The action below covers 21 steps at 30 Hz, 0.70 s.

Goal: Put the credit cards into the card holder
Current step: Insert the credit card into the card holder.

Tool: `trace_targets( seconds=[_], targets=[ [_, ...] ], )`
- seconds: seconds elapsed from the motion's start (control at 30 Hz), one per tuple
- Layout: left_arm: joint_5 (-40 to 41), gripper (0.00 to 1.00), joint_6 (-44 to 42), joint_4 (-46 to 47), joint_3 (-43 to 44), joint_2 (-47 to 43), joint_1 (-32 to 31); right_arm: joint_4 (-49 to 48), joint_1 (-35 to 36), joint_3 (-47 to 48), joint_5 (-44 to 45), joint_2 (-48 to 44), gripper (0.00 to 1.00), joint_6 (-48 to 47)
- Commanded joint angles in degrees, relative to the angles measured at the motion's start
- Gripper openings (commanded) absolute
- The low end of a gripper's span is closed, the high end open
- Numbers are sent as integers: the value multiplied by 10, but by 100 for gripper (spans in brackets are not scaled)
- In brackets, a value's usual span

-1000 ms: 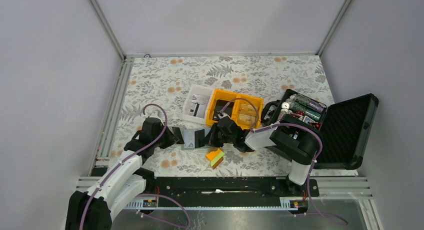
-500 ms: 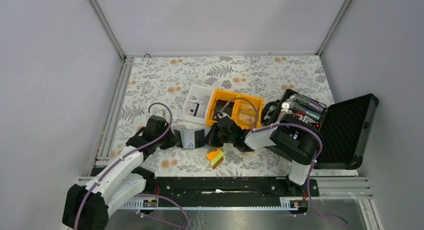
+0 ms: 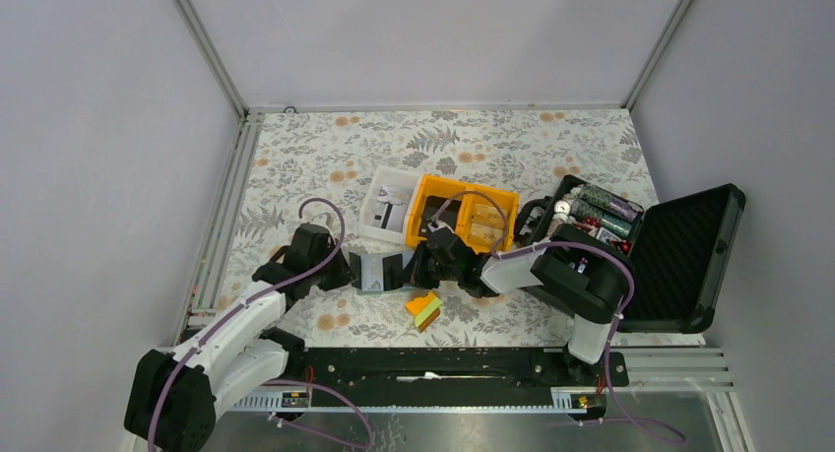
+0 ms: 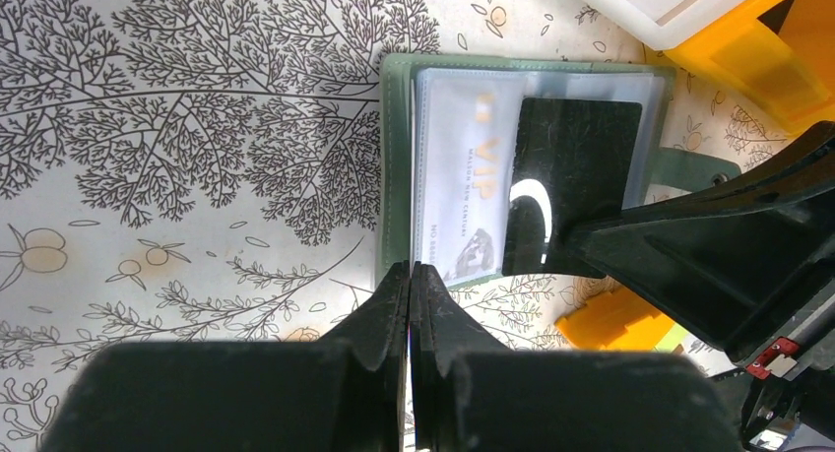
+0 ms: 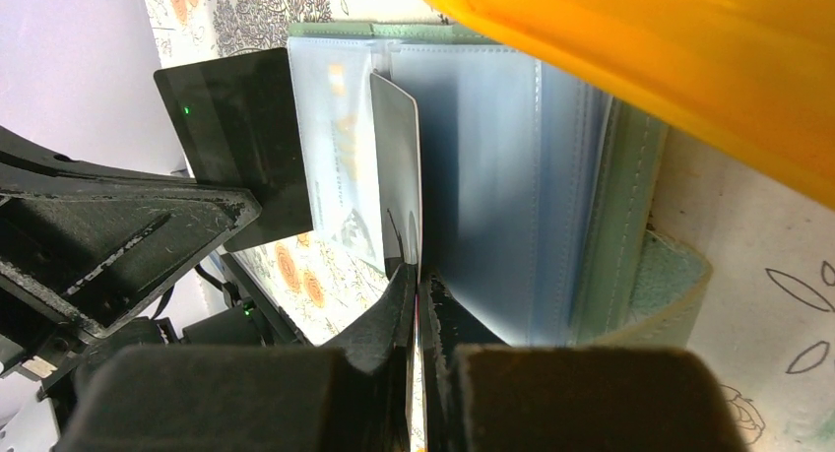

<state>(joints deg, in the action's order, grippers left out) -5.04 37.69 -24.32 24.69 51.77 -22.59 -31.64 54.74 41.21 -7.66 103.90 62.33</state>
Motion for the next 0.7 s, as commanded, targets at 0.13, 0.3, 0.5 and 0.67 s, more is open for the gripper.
trace_targets(
  seconds=[0.13,0.3,0.5,0.67],
  targets=[
    [-26,0,-9,47,1,31,-7,77,5,14,19,34,0,-27],
    [-25,0,-9,45,-1,32,-9,72,6,18,17,41,0,-21],
    [-19,0,-7,40,1,33,-14,54,10,1,38,33,0,6],
    [-16,0,-8,36,2,29,-17,32,11,-17,59,35,0,24]
  ],
)
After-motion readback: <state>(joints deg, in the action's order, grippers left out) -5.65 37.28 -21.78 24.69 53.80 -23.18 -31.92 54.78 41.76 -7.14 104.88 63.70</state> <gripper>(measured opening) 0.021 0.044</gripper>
